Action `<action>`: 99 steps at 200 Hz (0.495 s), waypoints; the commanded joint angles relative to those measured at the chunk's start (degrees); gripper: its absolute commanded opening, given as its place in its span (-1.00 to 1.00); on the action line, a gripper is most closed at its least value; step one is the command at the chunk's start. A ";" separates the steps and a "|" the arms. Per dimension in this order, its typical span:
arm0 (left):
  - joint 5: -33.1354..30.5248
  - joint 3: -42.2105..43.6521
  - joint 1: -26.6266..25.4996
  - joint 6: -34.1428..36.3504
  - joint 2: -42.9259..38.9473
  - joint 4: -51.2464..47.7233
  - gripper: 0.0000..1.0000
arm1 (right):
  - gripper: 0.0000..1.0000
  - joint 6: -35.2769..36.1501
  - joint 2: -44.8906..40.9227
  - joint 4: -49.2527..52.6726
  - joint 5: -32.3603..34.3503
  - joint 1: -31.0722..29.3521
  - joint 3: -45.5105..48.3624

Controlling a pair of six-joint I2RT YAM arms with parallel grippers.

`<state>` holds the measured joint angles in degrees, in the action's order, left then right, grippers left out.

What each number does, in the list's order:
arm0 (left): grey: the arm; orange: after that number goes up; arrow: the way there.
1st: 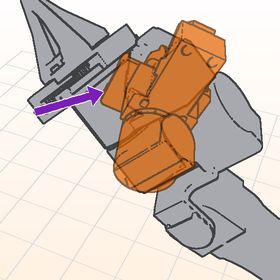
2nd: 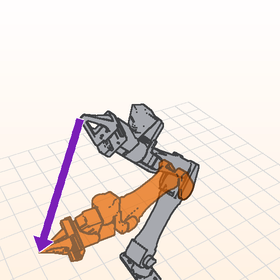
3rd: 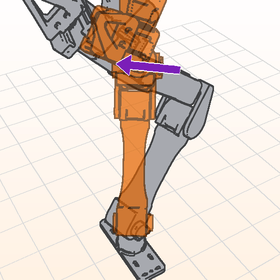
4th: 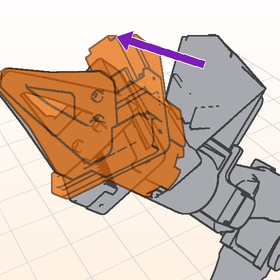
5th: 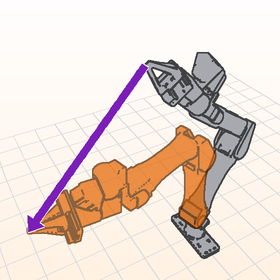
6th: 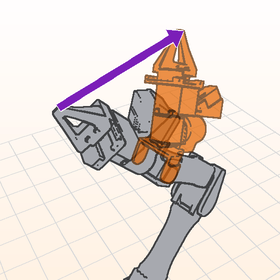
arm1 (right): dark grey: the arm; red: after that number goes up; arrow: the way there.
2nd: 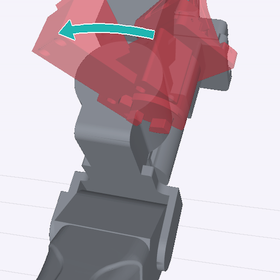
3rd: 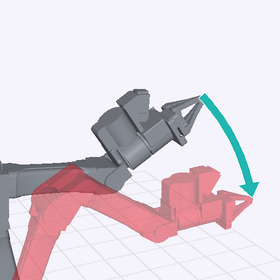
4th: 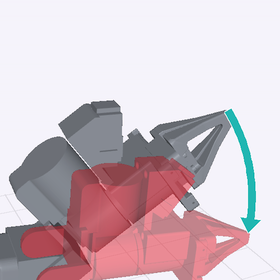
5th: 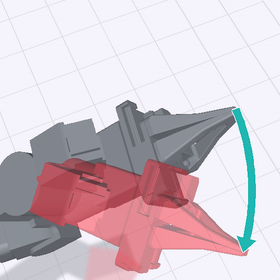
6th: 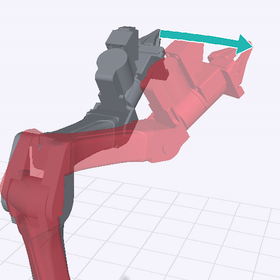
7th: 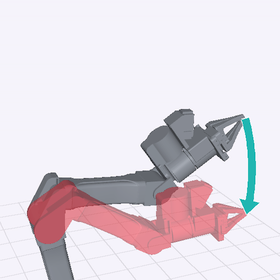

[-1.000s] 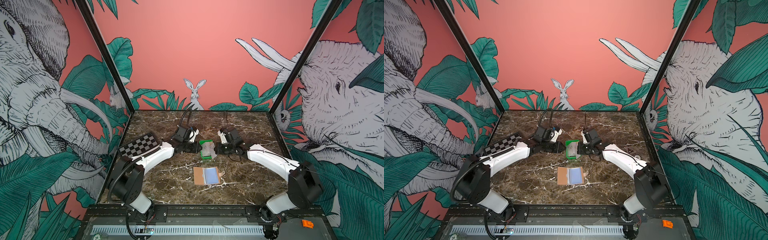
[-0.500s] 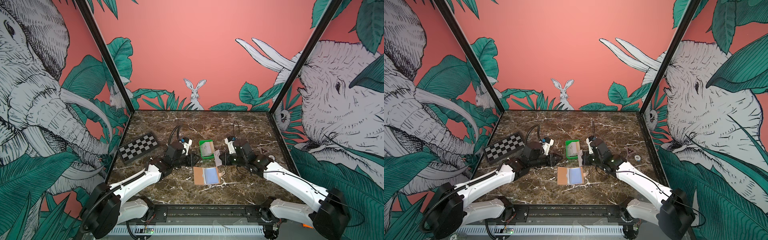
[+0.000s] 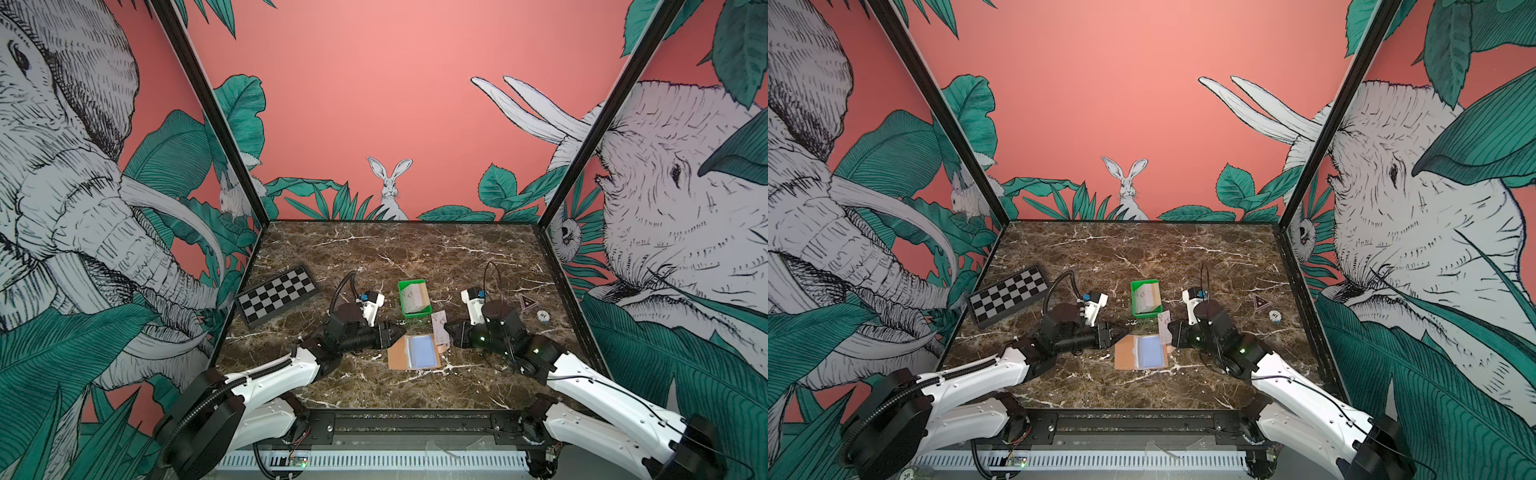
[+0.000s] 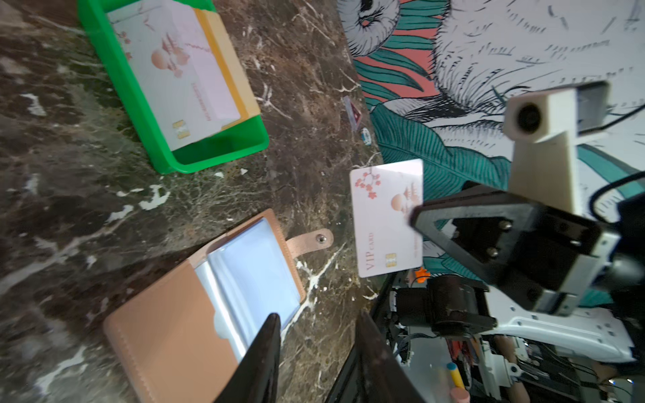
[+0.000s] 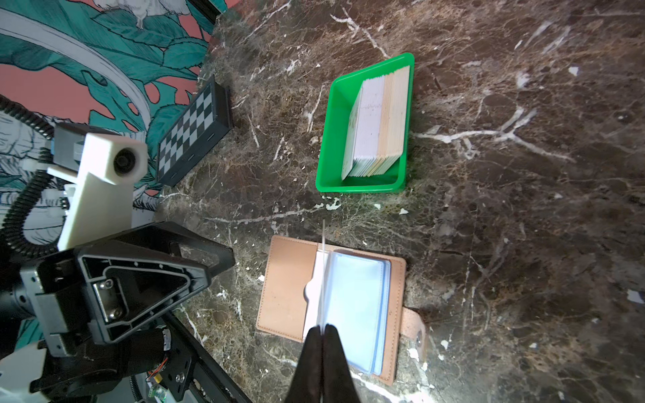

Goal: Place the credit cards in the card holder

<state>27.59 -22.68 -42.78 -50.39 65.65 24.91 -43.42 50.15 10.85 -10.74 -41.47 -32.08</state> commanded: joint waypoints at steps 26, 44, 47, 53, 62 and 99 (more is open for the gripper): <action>8.14 0.84 -1.07 -2.89 2.35 13.94 -0.26 | -1.00 -5.04 -4.30 -8.25 -3.11 -0.55 2.92; 9.65 0.54 -1.32 -2.84 2.63 15.52 -0.26 | -1.00 -6.61 -5.33 -10.14 -3.82 -0.57 3.66; 9.89 0.53 -1.41 -2.80 2.59 15.67 -0.26 | -1.00 -6.79 -5.45 -10.45 -3.93 -0.60 3.77; 10.27 0.40 -1.39 -2.67 2.61 15.79 -0.26 | -1.00 -7.19 -5.58 -11.02 -4.35 -0.58 3.97; 10.53 0.36 -1.43 -2.63 2.71 16.17 -0.26 | -1.00 -7.70 -5.68 -12.05 -5.02 -0.56 4.22; 11.96 0.16 -1.52 -4.38 4.32 18.74 -0.25 | -1.00 -10.59 -6.03 -17.53 -7.47 -0.61 5.20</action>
<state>37.26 -22.44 -44.12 -53.19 69.08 39.33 -51.24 45.12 0.12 -15.92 -41.65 -27.59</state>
